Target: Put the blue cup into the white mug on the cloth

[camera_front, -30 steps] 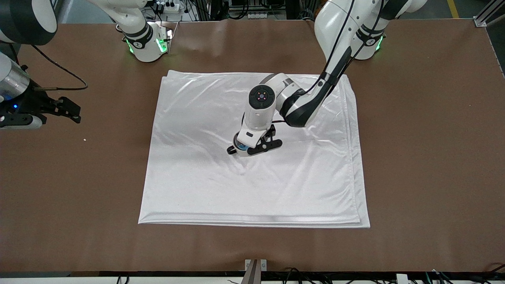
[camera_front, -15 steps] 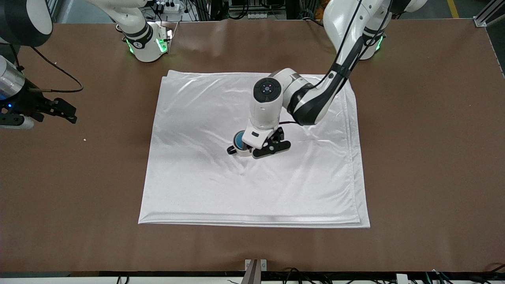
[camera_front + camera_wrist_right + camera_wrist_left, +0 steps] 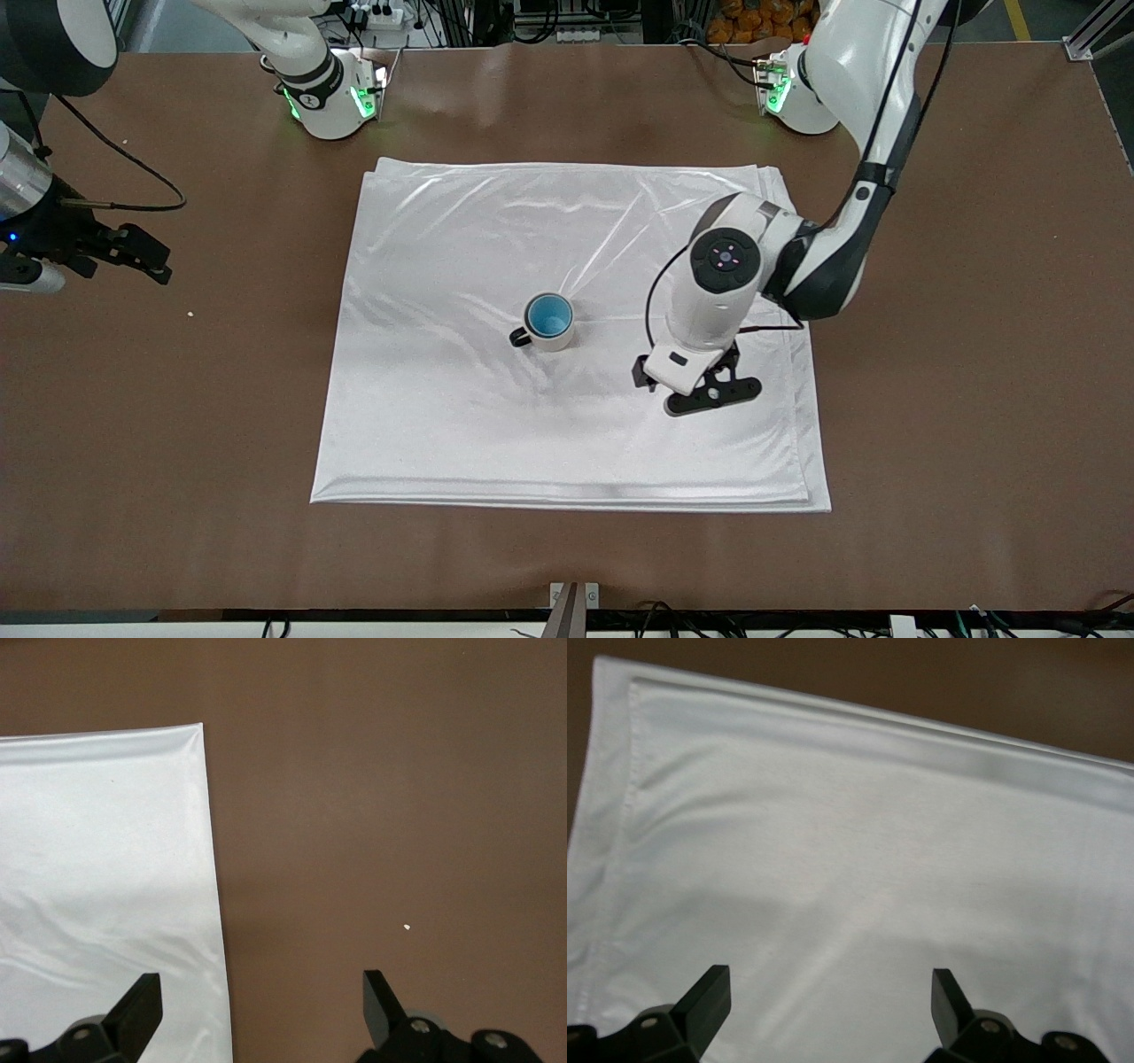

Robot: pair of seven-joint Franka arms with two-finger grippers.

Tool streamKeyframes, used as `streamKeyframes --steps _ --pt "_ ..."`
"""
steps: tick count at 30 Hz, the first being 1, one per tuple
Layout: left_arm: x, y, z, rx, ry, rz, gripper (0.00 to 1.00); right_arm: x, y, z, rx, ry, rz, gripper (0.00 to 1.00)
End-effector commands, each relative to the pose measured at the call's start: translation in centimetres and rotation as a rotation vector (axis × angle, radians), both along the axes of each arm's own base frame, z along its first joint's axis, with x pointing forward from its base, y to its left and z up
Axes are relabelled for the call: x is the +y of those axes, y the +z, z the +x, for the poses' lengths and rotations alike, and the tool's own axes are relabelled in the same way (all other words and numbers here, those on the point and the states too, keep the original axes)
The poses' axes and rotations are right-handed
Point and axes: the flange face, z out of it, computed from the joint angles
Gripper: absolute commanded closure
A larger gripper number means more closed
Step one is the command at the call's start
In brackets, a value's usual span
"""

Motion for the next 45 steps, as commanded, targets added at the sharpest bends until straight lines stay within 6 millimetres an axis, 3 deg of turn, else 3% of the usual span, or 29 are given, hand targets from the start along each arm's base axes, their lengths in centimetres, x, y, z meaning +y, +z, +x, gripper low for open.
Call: streamKeyframes --steps 1,6,11,21,26,35,40,45 --pt "6.7 1.9 2.0 0.026 -0.097 0.056 0.00 0.2 0.2 0.8 0.012 -0.019 0.019 0.00" --pt "13.8 3.3 4.3 0.030 -0.156 0.054 0.00 -0.1 0.1 0.8 0.018 -0.028 0.021 0.00" --pt "19.8 4.5 5.4 0.051 -0.176 0.037 0.00 -0.1 0.1 0.8 0.018 -0.032 0.020 0.00" --pt "30.6 7.1 4.6 0.148 -0.269 -0.027 0.00 -0.1 -0.3 0.9 0.024 -0.030 0.020 0.00" --pt "31.2 8.1 2.8 0.155 -0.251 -0.054 0.00 -0.3 -0.3 0.9 0.023 -0.033 0.020 0.00" --pt "31.2 11.8 -0.6 0.136 -0.234 -0.031 0.00 -0.3 -0.4 0.8 0.027 -0.035 0.020 0.00" --pt "32.8 15.9 -3.1 0.119 -0.209 -0.014 0.00 -0.3 -0.4 0.9 0.026 -0.035 0.020 0.00" --pt "33.1 19.9 -4.1 0.087 -0.218 -0.003 0.00 -0.2 -0.4 0.8 0.027 -0.032 0.020 0.00"
